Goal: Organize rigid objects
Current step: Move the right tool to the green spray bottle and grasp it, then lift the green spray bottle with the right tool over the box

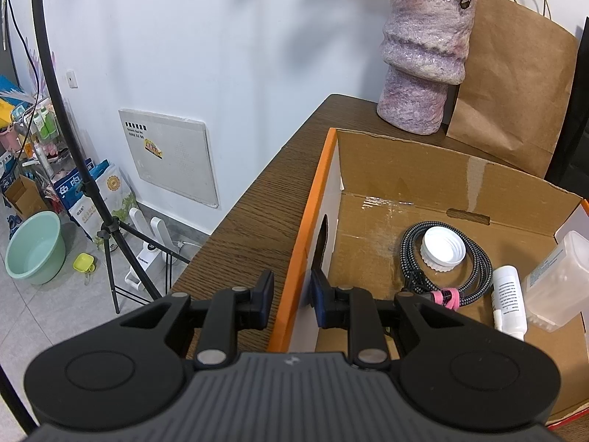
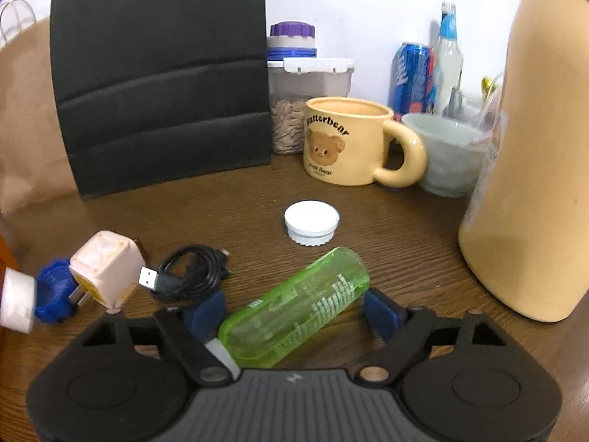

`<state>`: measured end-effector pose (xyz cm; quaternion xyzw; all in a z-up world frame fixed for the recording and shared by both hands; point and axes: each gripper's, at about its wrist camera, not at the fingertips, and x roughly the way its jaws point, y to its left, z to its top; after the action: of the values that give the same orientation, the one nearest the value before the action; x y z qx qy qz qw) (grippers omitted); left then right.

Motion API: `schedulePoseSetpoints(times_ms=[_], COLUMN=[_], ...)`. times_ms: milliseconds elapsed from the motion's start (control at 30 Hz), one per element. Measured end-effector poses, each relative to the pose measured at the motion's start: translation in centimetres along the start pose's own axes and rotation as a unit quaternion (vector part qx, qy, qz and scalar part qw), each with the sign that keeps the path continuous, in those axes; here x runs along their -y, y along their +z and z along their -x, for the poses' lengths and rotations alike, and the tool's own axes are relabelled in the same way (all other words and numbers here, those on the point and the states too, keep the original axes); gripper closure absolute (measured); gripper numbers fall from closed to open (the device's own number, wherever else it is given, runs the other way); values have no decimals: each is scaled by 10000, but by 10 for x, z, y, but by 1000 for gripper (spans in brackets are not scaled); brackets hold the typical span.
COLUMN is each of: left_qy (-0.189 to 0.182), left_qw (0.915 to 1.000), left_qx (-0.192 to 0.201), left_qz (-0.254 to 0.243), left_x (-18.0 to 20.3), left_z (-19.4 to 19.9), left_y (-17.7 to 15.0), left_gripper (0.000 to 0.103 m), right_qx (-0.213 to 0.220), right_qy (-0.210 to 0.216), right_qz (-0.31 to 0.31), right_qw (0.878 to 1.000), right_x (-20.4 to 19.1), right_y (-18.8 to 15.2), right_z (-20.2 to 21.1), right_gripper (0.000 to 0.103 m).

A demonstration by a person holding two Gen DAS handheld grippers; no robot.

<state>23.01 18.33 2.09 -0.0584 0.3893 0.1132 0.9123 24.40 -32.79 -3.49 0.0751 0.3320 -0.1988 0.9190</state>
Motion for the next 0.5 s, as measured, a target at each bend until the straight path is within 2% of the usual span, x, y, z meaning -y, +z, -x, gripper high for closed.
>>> schedulePoseSetpoints(times_ms=[33,133,200,300,500], left_qy=[1,-2,1,1,0], left_qw=[10000,10000,10000,10000,10000], left_qx=[0,-1,-2,-1,-1], left_qz=[-1,1,-2,-7,-2], left_x=[0,0,0,0,0], left_z=[0,0,0,0,0], left_y=[0,0,0,0,0], left_gripper=[80,80,80,80,80], right_qx=[2,53,85,116,140], right_qy=[5,-38,-54,-49,-11], right_qz=[-23,-74,-69,-18,24], right_qw=[10000,10000,9999,9999,9999], right_x=[1,2,1,-2,-3], right_y=[0,-2,-3,-4,-4], right_z=[1,5,8,11,12], right_gripper=[23,38,53,69,72])
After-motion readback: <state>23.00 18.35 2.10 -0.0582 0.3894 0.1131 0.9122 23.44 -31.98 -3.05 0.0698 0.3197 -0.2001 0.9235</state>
